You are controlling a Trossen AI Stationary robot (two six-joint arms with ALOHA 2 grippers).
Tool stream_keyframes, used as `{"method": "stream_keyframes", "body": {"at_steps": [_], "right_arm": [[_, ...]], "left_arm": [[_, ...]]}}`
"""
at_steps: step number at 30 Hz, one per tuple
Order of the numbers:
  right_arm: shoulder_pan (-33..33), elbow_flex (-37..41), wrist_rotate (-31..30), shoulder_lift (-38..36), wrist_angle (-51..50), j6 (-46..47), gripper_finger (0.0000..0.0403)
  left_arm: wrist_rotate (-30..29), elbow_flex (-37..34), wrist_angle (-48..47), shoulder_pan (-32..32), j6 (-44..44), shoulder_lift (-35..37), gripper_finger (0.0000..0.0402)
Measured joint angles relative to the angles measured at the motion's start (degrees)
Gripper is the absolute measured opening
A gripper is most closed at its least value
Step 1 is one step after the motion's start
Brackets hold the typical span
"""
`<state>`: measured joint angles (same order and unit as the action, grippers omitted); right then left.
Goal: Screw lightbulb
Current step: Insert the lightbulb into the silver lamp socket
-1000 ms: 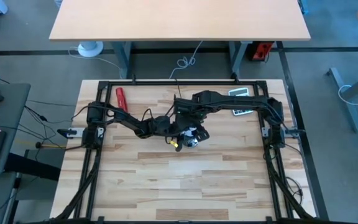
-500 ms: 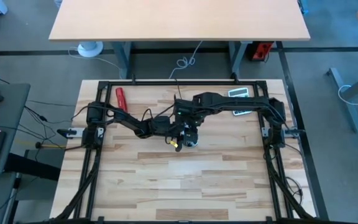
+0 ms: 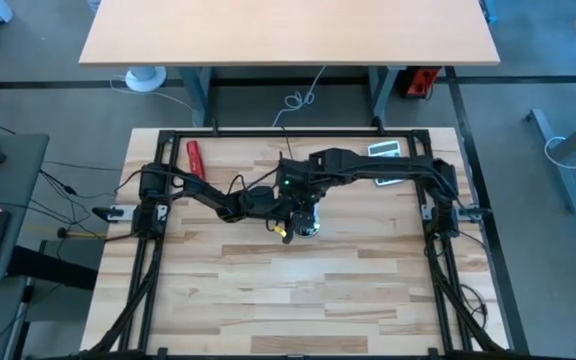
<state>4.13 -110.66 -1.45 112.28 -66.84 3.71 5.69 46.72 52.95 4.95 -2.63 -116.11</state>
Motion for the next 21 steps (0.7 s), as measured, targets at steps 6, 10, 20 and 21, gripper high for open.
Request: {"method": "stream_keyframes", "body": {"at_steps": [6, 10, 20, 21], "right_arm": [[0.31, -2.55, -1.73, -0.32, -8.62, -22.65, 0.0223], [-1.19, -2.51, -1.68, -0.27, -10.27, -31.89, 0.0223], [-2.76, -2.51, 2.54, -0.32, -8.12, -32.41, 0.0254], [-2.74, -2.41, 2.79, -0.32, -7.86, -31.59, 0.0263]], "left_arm": [[-0.07, 0.02, 0.0, 0.0, 0.32, 0.0, 0.0155], [-0.04, 0.02, 0.0, 0.0, 0.35, 0.0, 0.0155], [-0.07, 0.04, 0.0, -0.02, -0.03, 0.0, 0.0155], [-0.07, 0.03, 0.0, -0.02, -0.05, 0.0, 0.0155]]}}
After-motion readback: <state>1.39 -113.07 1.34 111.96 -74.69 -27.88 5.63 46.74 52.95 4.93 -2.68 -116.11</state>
